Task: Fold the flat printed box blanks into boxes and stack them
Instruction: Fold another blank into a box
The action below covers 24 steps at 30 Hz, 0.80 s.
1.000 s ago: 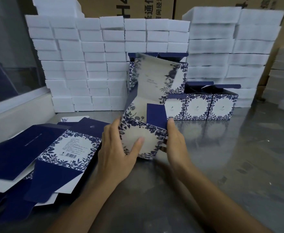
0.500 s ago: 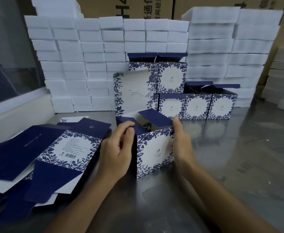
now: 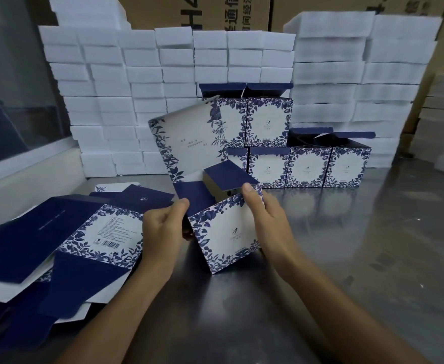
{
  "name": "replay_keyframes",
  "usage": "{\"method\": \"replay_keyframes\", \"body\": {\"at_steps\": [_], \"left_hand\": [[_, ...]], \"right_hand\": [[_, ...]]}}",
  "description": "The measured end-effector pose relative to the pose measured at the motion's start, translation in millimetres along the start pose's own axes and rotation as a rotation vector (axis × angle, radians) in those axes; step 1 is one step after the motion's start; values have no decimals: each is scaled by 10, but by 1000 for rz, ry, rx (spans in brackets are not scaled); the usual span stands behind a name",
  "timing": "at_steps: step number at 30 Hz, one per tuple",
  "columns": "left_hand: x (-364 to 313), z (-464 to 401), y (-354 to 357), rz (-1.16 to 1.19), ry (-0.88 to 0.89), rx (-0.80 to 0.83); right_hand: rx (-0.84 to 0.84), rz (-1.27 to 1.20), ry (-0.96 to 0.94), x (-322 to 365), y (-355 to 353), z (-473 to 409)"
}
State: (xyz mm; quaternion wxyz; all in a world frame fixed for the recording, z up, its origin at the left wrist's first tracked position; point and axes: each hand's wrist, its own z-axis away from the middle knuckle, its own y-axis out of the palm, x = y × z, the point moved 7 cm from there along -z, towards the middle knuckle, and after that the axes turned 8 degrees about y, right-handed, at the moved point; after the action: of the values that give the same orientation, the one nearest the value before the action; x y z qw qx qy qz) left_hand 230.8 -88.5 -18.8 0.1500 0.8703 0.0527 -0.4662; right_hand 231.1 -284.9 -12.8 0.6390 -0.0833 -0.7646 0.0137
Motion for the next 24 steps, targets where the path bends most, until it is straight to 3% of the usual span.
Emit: {"method": "replay_keyframes", "body": {"at_steps": [5, 9, 13, 17, 24], "left_hand": [[-159, 37, 59, -51, 103, 46], [-90, 51, 112, -88, 39, 111], [-18, 66, 130, -280, 7, 115], [127, 118, 115, -372, -36, 132], [374, 102, 17, -133, -279, -16]], "right_hand": [[8, 36, 24, 66, 1, 20], [-91, 35, 22, 36, -65, 11], [-251, 139, -172, 211, -164, 118], [-286, 282, -293, 311, -146, 190], [-229, 241, -318, 318, -153, 178]]}}
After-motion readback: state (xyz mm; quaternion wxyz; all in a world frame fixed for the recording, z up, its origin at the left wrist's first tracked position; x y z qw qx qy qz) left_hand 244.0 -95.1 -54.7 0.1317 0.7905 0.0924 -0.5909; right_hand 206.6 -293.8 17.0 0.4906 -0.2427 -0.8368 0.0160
